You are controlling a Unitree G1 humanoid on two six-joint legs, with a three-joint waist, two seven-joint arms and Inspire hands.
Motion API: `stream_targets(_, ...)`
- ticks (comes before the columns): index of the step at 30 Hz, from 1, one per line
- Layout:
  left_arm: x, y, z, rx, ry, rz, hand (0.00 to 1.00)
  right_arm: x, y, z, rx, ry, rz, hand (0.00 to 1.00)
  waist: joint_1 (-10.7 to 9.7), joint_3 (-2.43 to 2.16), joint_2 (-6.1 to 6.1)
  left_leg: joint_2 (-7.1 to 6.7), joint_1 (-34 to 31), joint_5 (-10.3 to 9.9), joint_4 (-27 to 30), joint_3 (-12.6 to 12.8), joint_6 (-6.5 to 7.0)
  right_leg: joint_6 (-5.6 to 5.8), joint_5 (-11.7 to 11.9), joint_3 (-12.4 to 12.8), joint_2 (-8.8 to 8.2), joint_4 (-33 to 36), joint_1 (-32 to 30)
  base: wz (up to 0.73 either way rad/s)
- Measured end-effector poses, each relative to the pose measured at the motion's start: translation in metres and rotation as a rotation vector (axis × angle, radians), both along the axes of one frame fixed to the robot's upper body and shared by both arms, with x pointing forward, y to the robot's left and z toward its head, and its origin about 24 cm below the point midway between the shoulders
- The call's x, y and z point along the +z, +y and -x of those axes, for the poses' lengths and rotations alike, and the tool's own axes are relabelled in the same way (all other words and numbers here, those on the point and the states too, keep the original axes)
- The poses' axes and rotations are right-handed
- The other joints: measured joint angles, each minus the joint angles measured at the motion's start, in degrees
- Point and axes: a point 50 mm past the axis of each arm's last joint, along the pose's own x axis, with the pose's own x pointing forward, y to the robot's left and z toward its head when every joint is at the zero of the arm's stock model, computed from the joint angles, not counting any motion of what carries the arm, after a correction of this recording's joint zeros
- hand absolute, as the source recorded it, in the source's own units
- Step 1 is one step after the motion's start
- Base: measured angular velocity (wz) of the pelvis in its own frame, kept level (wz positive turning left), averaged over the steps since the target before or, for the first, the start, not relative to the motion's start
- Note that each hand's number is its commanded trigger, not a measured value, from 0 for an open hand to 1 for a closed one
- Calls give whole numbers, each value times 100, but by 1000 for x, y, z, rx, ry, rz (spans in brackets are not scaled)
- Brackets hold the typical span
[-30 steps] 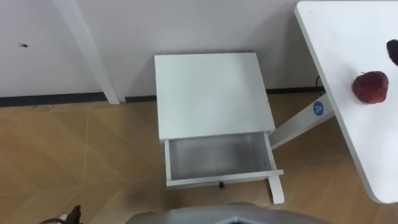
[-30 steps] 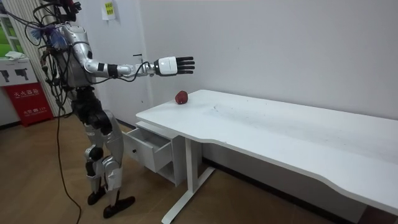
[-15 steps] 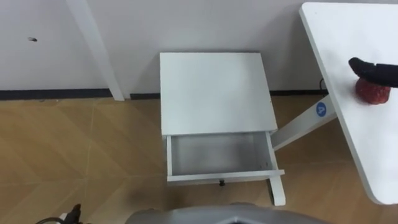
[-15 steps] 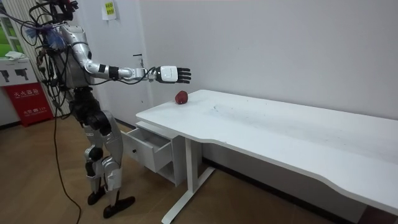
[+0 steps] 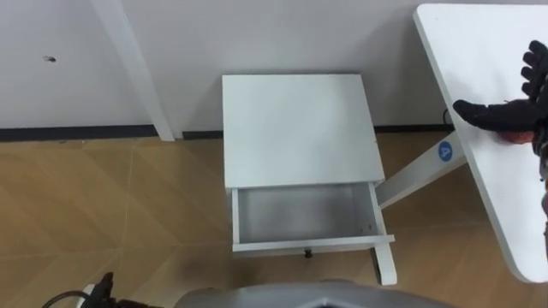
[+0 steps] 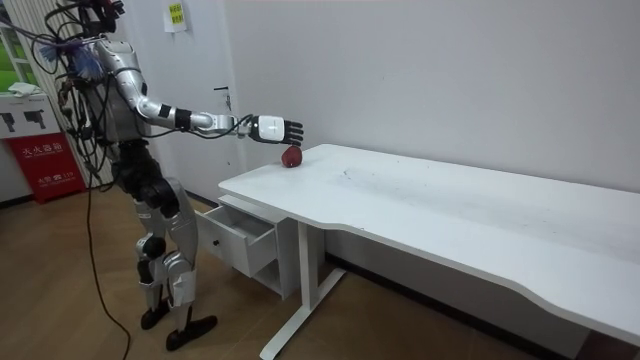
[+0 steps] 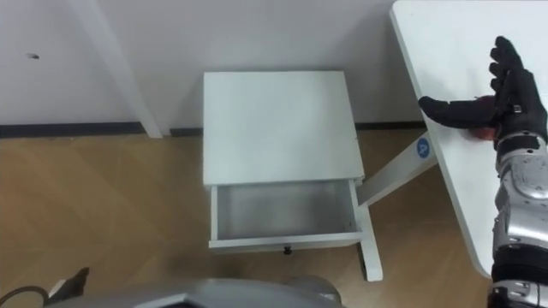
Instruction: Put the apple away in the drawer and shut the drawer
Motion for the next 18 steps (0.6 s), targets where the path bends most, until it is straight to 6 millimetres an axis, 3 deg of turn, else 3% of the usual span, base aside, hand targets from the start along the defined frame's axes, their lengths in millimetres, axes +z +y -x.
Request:
stream_targets(6,0,1,4,5,14,-1,0,-9,-4,5,-22,40,-14,0,-11,-54,-81,-4,39,0,7,-89,0,-1,1,-81,-1,-70,123,7)
stream_targets(15,0,4,11,4,35,-8,0,-9,-7,6,-42,40,-5,0,-6,-39,-17,-8,79,-1,5,-150,-1,-1,1,-124,2,-94,162,2)
stream_targets(18,1,5,12,3,38,-12,0,-7,-8,6,-71,31,8,0,-7,-55,15,-7,55,-1,8,-163,-1,-1,1,-137,1,-84,162,0)
